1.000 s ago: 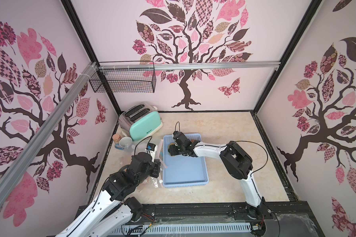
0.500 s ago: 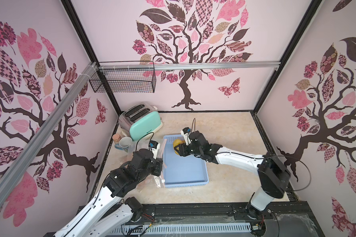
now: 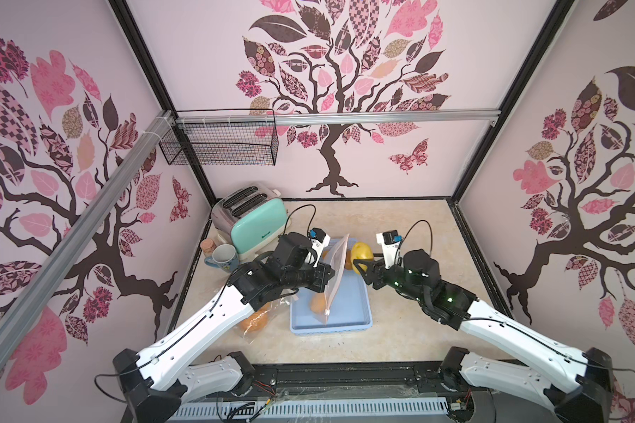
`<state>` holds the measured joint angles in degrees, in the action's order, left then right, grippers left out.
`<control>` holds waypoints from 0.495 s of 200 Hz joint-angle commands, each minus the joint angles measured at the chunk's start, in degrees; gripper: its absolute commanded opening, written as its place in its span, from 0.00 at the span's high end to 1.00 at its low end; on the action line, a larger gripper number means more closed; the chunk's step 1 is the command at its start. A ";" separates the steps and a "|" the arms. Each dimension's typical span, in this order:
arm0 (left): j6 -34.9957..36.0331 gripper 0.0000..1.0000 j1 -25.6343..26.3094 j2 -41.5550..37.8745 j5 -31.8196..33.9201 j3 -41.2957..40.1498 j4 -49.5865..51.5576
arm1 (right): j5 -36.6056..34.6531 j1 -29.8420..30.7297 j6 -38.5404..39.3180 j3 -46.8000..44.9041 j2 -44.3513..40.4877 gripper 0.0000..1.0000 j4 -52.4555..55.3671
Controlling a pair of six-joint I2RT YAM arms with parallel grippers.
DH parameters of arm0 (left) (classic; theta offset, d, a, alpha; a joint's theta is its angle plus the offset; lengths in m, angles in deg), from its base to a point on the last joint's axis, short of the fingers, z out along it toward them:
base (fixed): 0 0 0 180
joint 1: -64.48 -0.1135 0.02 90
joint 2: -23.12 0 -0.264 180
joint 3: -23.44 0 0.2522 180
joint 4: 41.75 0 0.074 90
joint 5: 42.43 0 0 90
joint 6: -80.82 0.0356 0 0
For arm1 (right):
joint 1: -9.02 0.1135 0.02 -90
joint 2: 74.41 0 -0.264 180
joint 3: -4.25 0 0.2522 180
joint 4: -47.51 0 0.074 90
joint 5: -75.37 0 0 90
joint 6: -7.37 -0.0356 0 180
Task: Put the potatoes into a zipper bag and zip it
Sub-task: Place the potato into the zipper food storage bag.
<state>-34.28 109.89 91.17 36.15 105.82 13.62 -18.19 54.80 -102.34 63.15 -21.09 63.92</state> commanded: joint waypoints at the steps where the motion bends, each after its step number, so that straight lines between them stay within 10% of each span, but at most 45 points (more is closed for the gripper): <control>1: -2.49 1.00 0.12 1.80 -2.86 -0.59 -5.88 | -3.26 -0.16 2.37 0.38 -4.01 0.48 4.81; 99: -14.97 1.00 0.65 10.18 -16.74 -13.16 -31.21 | 6.81 -0.24 0.87 -0.31 0.51 0.52 -4.82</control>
<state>-44.88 110.00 100.03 24.68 96.08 -7.43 -13.36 54.69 -100.83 62.91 -22.12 63.22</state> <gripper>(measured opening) 0.047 0.563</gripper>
